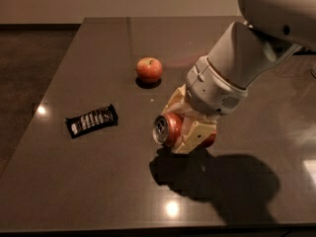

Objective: Place coke can upright

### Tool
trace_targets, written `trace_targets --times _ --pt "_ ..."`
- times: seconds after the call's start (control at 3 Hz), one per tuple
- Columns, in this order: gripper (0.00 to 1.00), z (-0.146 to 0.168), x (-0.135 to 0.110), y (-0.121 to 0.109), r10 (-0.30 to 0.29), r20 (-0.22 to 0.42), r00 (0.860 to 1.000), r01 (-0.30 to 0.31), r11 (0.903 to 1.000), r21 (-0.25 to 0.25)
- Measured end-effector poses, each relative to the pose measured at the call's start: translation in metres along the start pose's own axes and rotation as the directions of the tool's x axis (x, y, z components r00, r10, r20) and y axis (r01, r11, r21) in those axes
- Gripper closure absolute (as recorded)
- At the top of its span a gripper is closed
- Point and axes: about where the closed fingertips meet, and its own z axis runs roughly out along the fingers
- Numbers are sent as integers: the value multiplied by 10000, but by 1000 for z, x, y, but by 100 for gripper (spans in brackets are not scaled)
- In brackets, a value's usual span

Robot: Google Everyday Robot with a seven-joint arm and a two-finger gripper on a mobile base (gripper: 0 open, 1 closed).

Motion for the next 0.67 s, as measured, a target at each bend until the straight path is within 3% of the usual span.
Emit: trace_targets --times 0.33,0.67 --pt "100 -8 -2 -12 795 1404 9869 -888 9942 615" --pt "100 -13 -4 -22 1201 2730 9545 -1542 9822 1070"
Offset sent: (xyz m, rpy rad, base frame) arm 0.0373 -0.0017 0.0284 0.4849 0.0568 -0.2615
